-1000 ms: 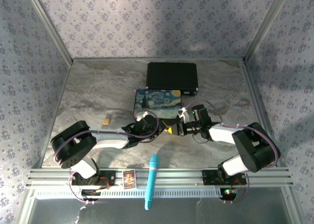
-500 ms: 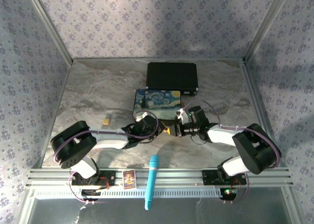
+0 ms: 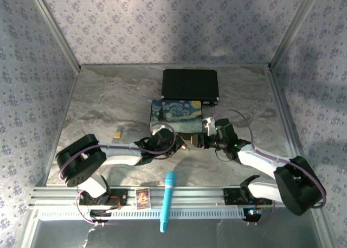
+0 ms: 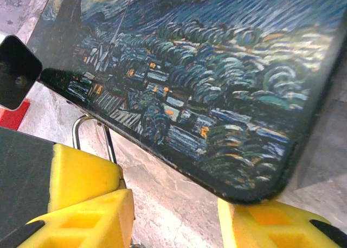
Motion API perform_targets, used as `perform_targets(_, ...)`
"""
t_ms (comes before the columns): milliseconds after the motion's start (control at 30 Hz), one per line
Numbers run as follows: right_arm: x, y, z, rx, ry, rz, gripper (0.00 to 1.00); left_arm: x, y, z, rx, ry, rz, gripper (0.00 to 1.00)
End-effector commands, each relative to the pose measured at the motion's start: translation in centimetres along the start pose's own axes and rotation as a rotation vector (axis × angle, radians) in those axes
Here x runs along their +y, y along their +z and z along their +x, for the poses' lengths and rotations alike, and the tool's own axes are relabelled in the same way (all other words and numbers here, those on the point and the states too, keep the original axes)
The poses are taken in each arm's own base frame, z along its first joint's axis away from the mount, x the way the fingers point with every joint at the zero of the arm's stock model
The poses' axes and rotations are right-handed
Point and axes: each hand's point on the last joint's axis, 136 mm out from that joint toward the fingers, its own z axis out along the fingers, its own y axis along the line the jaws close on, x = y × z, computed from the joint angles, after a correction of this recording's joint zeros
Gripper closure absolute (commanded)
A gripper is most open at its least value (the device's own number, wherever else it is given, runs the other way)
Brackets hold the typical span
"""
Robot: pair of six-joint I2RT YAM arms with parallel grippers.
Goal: Unlock the padlock with the key
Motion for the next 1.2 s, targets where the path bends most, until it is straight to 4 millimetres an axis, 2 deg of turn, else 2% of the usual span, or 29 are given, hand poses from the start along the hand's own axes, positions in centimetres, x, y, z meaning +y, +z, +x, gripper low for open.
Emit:
perform_targets(0,-0.3,-1.0,-1.4,-0.023,0.003,0.072,0.53,1.8,-0.1,2.1,0.094,-0.014,-0.064,1.00)
perform_targets(67,-1.0,-1.7,-2.3,-0.040,0.038,0.145,0.49,2.5,-0.2,2.0,0.089,0.000,-0.093,1.00)
perform_targets(233,-3.2,-3.0,-4.6,-0.042,0.070,0.365,0.45,4.3,-0.7,1.1,0.058,0.035,-0.172,1.00)
perform_targets(433,-4.4,-1.6,-6.5,0.019,0.039,0.492,0.42,6.1,-1.5,0.2,0.050,0.104,-0.269,1.00)
perform_targets(667,-5.0,2.3,-4.7,0.147,0.027,0.465,0.44,8.2,-2.8,-1.2,0.050,0.215,-0.405,1.00)
perform_targets(800,-5.8,2.9,-3.7,0.185,0.025,0.484,0.44,9.6,-4.1,-2.3,0.072,0.331,-0.536,1.00)
perform_targets(967,-5.6,3.2,-3.2,0.196,0.029,0.464,0.45,11.5,-5.9,-4.1,0.062,0.457,-0.711,1.00)
perform_targets(1167,-4.9,3.6,-3.0,0.210,0.012,0.449,0.45,12.1,-6.4,-5.3,0.058,0.534,-0.824,1.00)
